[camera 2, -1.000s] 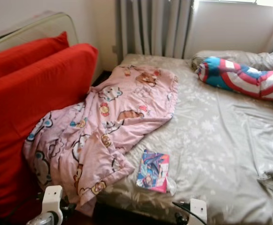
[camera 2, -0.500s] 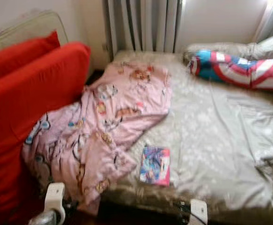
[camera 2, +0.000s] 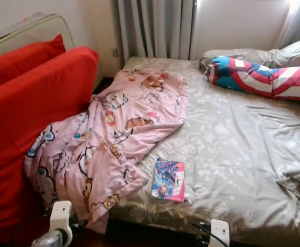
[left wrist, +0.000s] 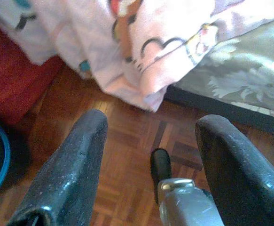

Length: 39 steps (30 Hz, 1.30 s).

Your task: Clean up the room

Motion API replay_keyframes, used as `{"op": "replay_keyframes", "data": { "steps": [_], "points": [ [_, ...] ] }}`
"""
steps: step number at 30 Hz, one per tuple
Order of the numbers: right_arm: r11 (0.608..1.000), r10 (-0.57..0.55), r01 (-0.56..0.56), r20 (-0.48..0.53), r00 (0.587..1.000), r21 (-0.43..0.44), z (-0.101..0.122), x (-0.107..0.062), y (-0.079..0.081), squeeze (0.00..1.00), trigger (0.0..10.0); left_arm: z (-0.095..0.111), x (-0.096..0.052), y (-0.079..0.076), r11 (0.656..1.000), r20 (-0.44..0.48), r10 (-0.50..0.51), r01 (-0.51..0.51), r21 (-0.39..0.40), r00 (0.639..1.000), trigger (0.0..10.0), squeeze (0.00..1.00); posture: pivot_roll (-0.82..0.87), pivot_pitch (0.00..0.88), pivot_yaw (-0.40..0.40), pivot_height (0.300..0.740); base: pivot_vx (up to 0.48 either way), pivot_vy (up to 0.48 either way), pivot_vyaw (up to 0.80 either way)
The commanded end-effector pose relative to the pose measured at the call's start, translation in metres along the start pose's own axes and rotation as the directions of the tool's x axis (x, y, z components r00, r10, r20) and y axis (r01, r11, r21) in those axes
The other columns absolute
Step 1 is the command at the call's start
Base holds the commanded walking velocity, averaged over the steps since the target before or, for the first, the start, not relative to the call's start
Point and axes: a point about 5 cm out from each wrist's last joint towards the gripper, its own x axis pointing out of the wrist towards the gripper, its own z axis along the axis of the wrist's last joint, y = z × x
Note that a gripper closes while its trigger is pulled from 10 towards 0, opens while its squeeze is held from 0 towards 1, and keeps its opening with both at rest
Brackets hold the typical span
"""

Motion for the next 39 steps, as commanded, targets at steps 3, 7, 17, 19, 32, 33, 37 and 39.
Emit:
{"op": "replay_keyframes", "data": {
  "steps": [3, 7, 17, 19, 32, 33, 37, 39],
  "points": [
    [1.0, -0.001, 0.001, 0.007, 1.0, 0.021, 0.0021, 0.0008, 0.0019, 0.0, 10.0, -0.0071, -0.0019, 0.0039, 1.0, -0.022, 0.012, -0.012, -0.008, 1.0, 10.0, 0.0, 0.01, 0.0, 0.023, 0.74, 0.0, 0.0, 0.0],
    [1.0, 0.007, -0.007, 0.004, 1.0, 0.018, 0.0019, 0.0008, 0.0024, 0.0, 10.0, -0.0072, -0.0019, 0.0039, 1.0, -0.023, 0.01, -0.011, -0.007, 1.0, 10.0, 0.0, 0.01, 0.0, 0.022, 0.74, 0.0, 0.0, 0.0],
    [1.0, 0.012, -0.012, 0.007, 1.0, 0.021, 0.0023, 0.0009, 0.0027, 0.0, 10.0, -0.007, -0.0019, 0.0037, 1.0, -0.021, 0.009, -0.009, -0.01, 1.0, 10.0, 0.0, 0.01, 0.0, 0.021, 0.74, 0.0, 0.0, 0.0],
    [1.0, 0.012, -0.012, 0.008, 1.0, 0.019, 0.0025, 0.0009, 0.0027, 0.0, 10.0, -0.0069, -0.0019, 0.0038, 1.0, -0.02, 0.009, -0.009, -0.011, 1.0, 10.0, 0.0, 0.01, 0.0, 0.021, 0.74, 0.0, 0.0, 0.0],
    [1.0, 0.008, -0.008, 0.007, 1.0, 0.01, 0.0026, 0.0008, 0.0017, 0.0, 10.0, -0.0072, -0.0018, 0.0029, 1.0, -0.021, 0.007, -0.007, -0.011, 1.0, 10.0, 0.0, 0.01, 0.0, 0.018, 0.74, 0.0, 0.0, 0.0],
    [1.0, 0.008, -0.008, 0.007, 1.0, 0.01, 0.0026, 0.0008, 0.0017, 0.0, 10.0, -0.0072, -0.0018, 0.0029, 1.0, -0.02, 0.007, -0.007, -0.011, 1.0, 10.0, 0.0, 0.01, 0.0, 0.018, 0.74, 0.0, 0.0, 0.0],
    [1.0, 0.005, -0.005, 0.007, 1.0, 0.009, 0.0025, 0.0007, 0.0011, 0.0, 10.0, -0.0075, -0.0018, 0.0025, 1.0, -0.021, 0.006, -0.006, -0.01, 1.0, 10.0, 0.0, 0.01, 0.0, 0.017, 0.74, 0.0, 0.0, 0.0],
    [1.0, 0.005, -0.005, 0.007, 1.0, 0.008, 0.0024, 0.0007, 0.0011, 0.0, 10.0, -0.0076, -0.0018, 0.0025, 1.0, -0.021, 0.006, -0.007, -0.01, 1.0, 10.0, 0.0, 0.01, 0.0, 0.017, 0.74, 0.24, 0.0, 0.0]
  ]
}}
